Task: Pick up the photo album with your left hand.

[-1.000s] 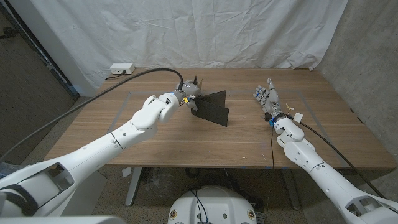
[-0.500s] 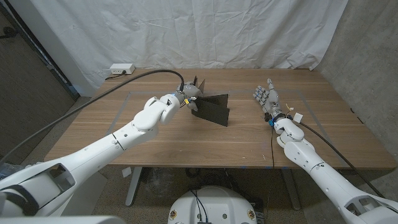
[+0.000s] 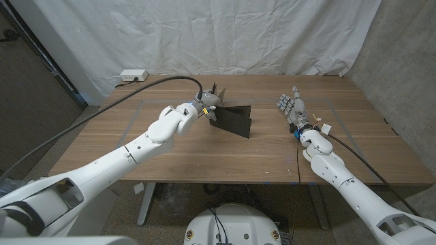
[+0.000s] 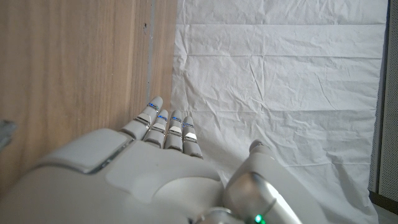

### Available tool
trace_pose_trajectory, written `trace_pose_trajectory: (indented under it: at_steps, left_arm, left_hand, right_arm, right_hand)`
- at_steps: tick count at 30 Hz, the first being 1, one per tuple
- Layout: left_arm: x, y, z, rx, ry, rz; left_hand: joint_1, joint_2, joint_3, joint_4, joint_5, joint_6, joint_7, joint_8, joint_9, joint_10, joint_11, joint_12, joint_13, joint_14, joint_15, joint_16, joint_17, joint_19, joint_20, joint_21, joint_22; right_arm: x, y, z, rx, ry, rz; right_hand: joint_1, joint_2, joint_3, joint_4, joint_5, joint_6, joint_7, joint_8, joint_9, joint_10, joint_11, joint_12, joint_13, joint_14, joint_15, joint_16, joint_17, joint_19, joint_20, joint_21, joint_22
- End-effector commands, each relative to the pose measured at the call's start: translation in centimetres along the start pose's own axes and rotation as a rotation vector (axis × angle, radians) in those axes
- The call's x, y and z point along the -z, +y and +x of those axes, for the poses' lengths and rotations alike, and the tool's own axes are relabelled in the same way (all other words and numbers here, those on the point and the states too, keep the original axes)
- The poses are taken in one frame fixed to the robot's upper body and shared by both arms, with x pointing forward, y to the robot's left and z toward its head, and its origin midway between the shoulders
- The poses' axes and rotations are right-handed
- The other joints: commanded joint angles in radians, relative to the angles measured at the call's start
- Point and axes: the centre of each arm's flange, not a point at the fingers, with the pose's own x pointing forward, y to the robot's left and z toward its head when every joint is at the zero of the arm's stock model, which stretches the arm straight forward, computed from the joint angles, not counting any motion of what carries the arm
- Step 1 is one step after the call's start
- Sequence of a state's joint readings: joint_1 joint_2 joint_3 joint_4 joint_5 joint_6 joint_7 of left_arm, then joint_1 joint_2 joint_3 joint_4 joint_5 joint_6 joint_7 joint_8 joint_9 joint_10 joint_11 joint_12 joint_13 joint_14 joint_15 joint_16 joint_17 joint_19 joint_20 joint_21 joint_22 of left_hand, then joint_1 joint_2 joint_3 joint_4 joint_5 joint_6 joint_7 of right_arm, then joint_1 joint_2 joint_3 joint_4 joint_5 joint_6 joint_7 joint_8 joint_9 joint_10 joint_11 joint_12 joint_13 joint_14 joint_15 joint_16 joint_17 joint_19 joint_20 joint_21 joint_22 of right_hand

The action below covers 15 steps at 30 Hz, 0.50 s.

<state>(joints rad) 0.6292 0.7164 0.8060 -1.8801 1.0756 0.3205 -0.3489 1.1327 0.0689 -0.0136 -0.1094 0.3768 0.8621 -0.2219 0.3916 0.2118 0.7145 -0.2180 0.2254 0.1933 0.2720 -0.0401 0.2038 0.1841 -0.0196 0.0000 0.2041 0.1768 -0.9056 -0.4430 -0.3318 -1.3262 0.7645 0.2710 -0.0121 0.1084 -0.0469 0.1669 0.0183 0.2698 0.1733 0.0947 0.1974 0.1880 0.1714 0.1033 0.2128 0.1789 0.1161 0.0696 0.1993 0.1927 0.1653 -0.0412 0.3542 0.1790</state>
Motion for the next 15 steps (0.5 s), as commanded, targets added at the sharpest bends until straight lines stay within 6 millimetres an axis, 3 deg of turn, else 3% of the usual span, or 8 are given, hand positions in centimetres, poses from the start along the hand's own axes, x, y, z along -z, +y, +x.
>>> trace_pose_trajectory:
  at_steps: [1,15]
  left_arm:
    - [-0.09,0.27,0.08,-0.019,0.004,0.000]
    - [-0.36,0.69,0.01,-0.030,0.008,0.000]
  left_hand:
    - [0.023,0.004,-0.004,-0.007,-0.007,0.053,0.000,0.022,0.005,0.058,0.000,0.005,0.007,0.027,-0.156,0.006,0.003,0.009,-0.001,0.005,0.003]
    - [0.047,0.018,-0.013,-0.003,-0.031,0.170,0.003,0.093,0.024,0.154,-0.001,-0.002,0.008,0.074,-0.159,0.005,0.005,0.032,-0.012,0.004,0.004]
  right_arm:
    - [-0.09,-0.06,0.08,0.001,0.000,0.000]
    - [-0.20,-0.24,0.02,-0.001,0.001,-0.001]
  right_hand:
    - [-0.001,0.011,-0.003,-0.003,-0.003,-0.002,-0.002,0.000,0.002,0.007,0.001,-0.004,0.005,0.006,0.000,0.000,0.005,0.012,0.002,-0.002,0.005]
    - [0.000,0.012,-0.005,-0.003,-0.003,-0.002,-0.001,0.001,0.002,0.007,0.002,-0.004,0.005,0.006,0.001,0.000,0.005,0.013,0.002,-0.006,0.005]
